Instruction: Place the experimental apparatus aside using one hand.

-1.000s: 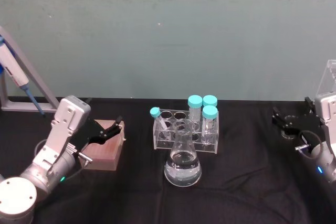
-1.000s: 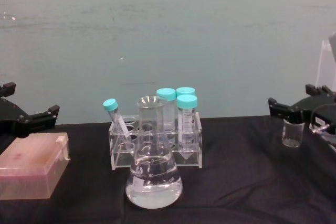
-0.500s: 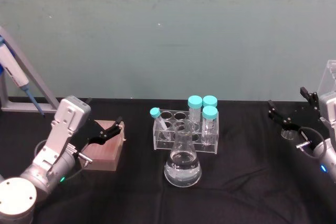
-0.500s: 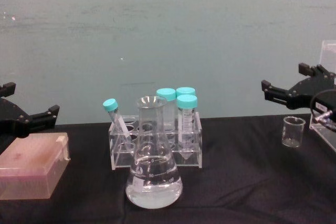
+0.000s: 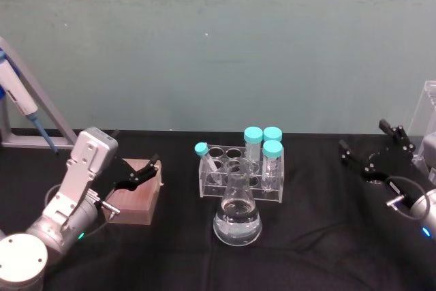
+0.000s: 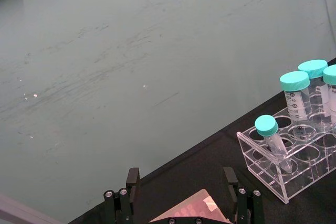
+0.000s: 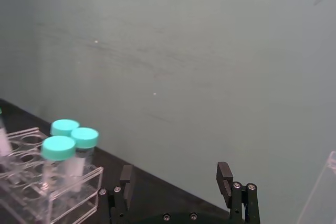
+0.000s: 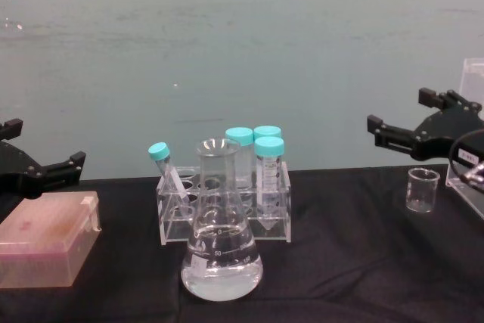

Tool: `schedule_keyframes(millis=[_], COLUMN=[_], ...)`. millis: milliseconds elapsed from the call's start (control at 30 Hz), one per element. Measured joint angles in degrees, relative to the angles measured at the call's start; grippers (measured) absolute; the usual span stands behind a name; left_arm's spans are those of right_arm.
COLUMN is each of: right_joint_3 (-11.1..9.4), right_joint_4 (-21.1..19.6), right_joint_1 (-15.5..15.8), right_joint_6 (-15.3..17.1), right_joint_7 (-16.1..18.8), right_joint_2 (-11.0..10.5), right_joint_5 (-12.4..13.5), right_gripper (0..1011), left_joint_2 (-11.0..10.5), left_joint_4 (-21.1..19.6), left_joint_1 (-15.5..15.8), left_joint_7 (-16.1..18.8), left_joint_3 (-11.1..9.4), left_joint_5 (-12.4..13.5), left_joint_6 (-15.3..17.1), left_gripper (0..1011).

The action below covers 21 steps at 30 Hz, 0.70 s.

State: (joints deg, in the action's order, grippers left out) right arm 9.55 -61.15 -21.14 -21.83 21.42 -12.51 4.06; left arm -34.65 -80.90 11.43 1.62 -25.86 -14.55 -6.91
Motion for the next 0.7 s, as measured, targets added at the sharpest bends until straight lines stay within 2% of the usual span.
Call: schedule_keyframes(millis=[400,700], right_joint_3=[1.7,3.9], right_joint_4=[-0.4,-0.2], right_joint_1=[0.9,0.6], right_joint_6=[-0.5,-0.6], right_joint_7=[5.0,9.6], right_joint_2=[-2.0,-3.2], right_joint_5=[4.1,6.9], right_gripper=[1002,1002], left_joint_2=[0.0,0.0], left_joint_4=[0.0,0.0], left_joint_1=[0.0,0.0], left_joint_7=[0.0,0.0], left_joint_3=[0.0,0.0], left_joint_5=[0.0,0.0], left_joint_6=[0.0,0.0], left_gripper=[1000,1000])
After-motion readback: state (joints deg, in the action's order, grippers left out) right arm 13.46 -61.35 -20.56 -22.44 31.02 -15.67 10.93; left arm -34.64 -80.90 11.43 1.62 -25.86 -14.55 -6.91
